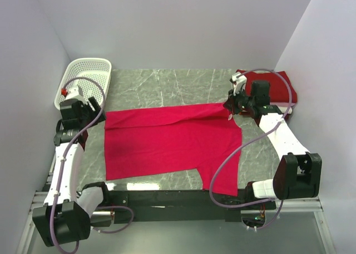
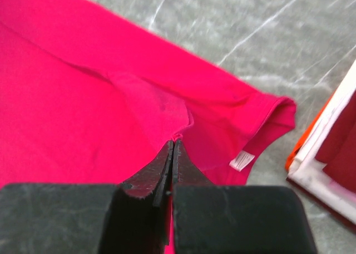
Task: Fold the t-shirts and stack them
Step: Fold the tshirt
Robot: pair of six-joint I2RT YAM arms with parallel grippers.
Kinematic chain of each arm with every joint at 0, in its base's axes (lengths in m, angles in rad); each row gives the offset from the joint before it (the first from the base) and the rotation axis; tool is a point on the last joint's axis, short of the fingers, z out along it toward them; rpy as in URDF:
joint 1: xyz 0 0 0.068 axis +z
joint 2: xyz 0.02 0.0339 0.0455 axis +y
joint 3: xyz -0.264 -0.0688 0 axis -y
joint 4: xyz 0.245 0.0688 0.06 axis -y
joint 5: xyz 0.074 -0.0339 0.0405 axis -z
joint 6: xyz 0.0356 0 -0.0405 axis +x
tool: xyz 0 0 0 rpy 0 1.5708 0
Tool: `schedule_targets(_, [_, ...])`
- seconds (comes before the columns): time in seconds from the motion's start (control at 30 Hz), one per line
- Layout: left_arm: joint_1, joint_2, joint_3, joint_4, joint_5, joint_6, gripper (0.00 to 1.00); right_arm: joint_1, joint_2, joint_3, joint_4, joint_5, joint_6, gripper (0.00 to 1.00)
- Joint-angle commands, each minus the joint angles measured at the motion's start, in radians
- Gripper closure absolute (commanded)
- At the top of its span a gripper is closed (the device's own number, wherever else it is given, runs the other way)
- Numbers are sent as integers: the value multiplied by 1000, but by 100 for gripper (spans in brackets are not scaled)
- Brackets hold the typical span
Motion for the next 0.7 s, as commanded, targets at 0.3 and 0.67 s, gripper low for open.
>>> schedule_targets(0.3, [-24,-89,-72,29,75,17,27,-5,-67,-24,-59,1,-62,100])
schedule_targets(0.67, [-33,-92,-63,42,100,20,27,67,-114,-136,-355,-29,-520,80])
